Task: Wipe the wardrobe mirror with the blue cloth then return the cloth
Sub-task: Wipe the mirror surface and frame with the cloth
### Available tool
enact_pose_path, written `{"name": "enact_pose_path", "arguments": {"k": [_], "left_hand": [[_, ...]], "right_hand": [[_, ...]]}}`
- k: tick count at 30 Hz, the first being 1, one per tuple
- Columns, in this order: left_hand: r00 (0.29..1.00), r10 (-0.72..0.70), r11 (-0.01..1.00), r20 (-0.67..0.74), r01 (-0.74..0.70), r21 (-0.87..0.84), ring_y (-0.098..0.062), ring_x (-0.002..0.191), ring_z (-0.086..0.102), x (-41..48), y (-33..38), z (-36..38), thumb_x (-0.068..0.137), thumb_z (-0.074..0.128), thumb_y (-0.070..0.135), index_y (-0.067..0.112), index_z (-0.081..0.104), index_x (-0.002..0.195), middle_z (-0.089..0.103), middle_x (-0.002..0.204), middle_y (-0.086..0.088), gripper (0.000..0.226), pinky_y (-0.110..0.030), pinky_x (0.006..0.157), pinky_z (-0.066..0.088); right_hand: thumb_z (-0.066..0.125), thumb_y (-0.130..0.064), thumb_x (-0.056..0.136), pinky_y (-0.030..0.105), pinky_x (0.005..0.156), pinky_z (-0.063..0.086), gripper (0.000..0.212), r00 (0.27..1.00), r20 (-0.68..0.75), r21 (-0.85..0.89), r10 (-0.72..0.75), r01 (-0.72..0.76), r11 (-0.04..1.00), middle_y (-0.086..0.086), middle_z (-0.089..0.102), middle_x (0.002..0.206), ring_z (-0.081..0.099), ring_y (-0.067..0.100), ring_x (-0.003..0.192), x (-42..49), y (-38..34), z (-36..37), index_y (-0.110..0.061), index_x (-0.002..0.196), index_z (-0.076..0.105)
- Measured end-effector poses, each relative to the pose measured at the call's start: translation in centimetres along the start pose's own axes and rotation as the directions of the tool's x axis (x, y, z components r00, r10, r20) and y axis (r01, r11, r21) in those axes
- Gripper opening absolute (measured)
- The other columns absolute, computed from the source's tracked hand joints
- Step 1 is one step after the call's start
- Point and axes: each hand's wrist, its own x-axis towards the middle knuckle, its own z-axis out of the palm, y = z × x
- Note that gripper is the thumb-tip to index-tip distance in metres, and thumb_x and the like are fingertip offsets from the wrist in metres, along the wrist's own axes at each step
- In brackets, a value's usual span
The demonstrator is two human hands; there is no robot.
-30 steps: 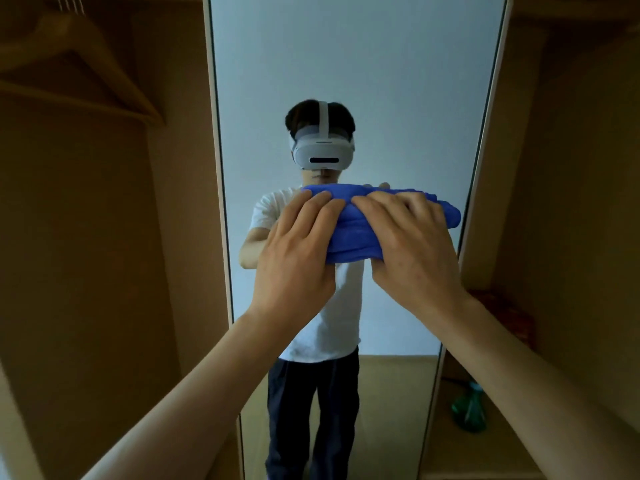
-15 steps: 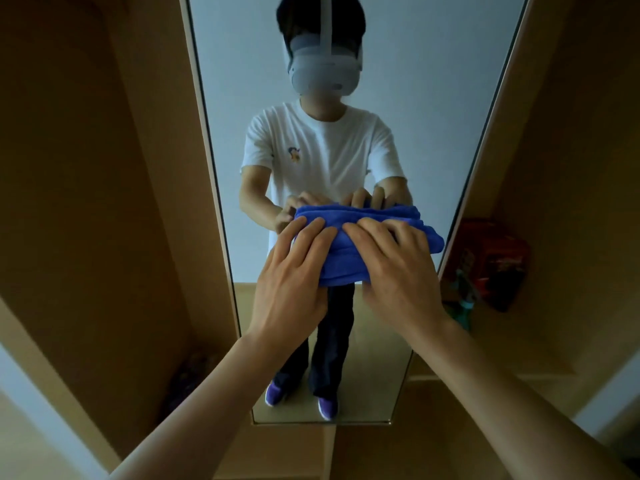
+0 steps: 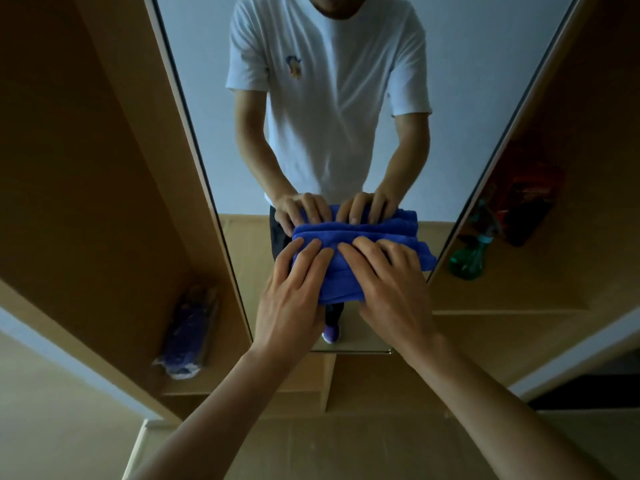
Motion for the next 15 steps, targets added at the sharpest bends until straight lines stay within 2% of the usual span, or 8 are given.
{"name": "enact_pose_path", "arguments": {"k": [4,6,8,11,15], "left_hand": [[0.999,-0.028,1.000,0.038,0.028,-0.010,-0.036,0.142,0.038,-2.4,-0.7,2.9,0.087,0.052,0.022,0.008,0.051,0.142,0.051,0.147,-0.011,0.057,-0.049,0.104,0.051],[0.996,-0.059,0.998,0.067,0.061,-0.028,-0.035,0.142,0.038,-3.6,-1.0,4.3,0.085,0.057,0.016,0.009,0.050,0.142,0.051,0.147,-0.011,0.058,-0.048,0.100,0.054],[0.989,-0.079,0.996,0.121,0.083,-0.030,-0.034,0.143,0.038,-5.0,-1.4,5.9,0.081,0.066,0.011,0.011,0.046,0.143,0.050,0.147,-0.010,0.064,-0.049,0.097,0.056],[0.975,-0.105,0.993,0.197,0.113,-0.029,-0.033,0.142,0.039,-7.1,-2.1,8.4,0.077,0.075,0.007,0.012,0.047,0.142,0.052,0.145,-0.009,0.071,-0.050,0.100,0.054],[0.961,-0.142,0.988,0.239,0.151,-0.021,-0.033,0.141,0.043,-9.3,-2.8,11.2,0.076,0.075,0.005,0.009,0.053,0.140,0.054,0.144,-0.009,0.067,-0.047,0.104,0.051]], "right_hand": [[0.071,-0.014,0.082,0.043,0.097,0.043,0.055,0.998,0.060,0.025,0.003,-0.005,1.000,0.006,0.060,0.133,0.056,0.029,0.114,-2.9,-0.4,3.3,-0.015,0.136,0.058],[0.073,-0.018,0.086,0.043,0.097,0.043,0.053,0.997,0.079,0.041,0.010,-0.013,0.999,0.006,0.060,0.133,0.056,0.029,0.114,-4.3,-0.6,4.8,-0.015,0.136,0.057],[0.066,-0.014,0.088,0.043,0.098,0.044,0.049,0.993,0.116,0.053,0.011,-0.018,0.998,0.006,0.060,0.133,0.056,0.029,0.115,-6.0,-1.0,6.3,-0.014,0.136,0.057],[0.058,-0.010,0.090,0.043,0.099,0.044,0.047,0.982,0.186,0.067,0.023,-0.036,0.997,0.007,0.060,0.133,0.057,0.029,0.115,-8.6,-1.6,8.6,-0.013,0.136,0.057],[0.048,-0.012,0.093,0.043,0.100,0.043,0.044,0.964,0.259,0.092,0.057,-0.083,0.992,0.008,0.059,0.134,0.057,0.030,0.117,-11.4,-2.4,11.6,-0.013,0.137,0.055]]}}
